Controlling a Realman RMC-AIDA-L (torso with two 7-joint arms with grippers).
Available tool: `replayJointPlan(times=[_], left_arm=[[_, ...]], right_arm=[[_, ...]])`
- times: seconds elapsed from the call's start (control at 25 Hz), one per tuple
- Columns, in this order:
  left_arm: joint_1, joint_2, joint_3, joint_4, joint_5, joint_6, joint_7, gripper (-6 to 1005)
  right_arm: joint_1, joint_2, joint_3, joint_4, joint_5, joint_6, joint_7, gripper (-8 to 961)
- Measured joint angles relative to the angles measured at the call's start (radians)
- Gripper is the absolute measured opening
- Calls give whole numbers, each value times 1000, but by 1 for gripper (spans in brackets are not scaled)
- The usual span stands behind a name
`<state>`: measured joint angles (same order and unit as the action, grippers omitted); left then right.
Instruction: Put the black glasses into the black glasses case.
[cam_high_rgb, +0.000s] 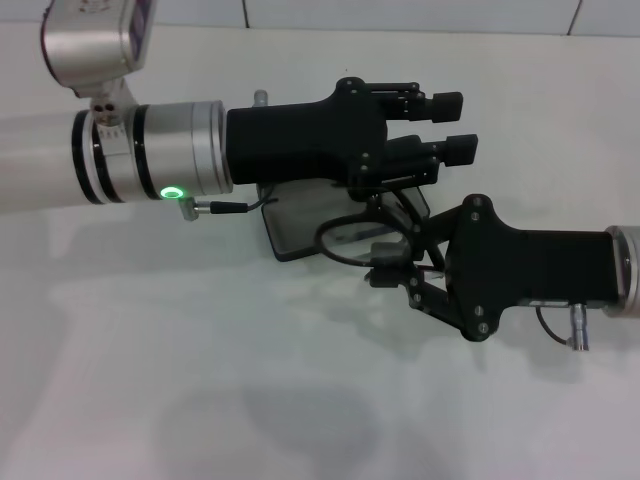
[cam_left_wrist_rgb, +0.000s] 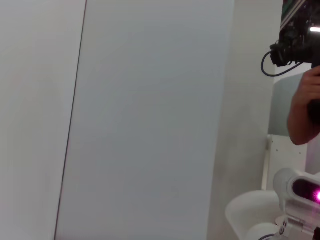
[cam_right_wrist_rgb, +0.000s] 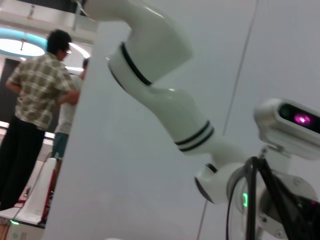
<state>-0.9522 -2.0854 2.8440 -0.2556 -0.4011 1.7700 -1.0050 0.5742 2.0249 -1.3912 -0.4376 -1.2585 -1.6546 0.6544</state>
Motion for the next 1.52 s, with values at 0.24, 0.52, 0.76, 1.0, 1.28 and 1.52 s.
replayJointPlan(times=[0.24, 0.52, 0.76, 1.0, 1.28, 1.52], left_arm=[[10, 0, 0, 1, -12, 2, 18, 481], [3, 1, 0, 1, -2, 1, 20, 481], [0, 0, 2, 1, 6, -2, 16, 481], [3, 1, 1, -3, 0, -12, 20, 481], [82, 14, 0, -40, -219, -18, 28, 481], [155, 30, 0, -59, -373, -32, 24, 481]], right_arm=[[-3, -2, 0, 0, 5, 52, 2, 129], [-3, 0, 0, 0, 5, 72, 0, 130], [-12, -2, 0, -4, 5, 74, -6, 130], [-12, -2, -1, -4, 4, 91, -37, 131], [-52, -2, -17, -58, -4, 262, -81, 132], [-154, 2, -191, -324, 1, 608, -72, 132]])
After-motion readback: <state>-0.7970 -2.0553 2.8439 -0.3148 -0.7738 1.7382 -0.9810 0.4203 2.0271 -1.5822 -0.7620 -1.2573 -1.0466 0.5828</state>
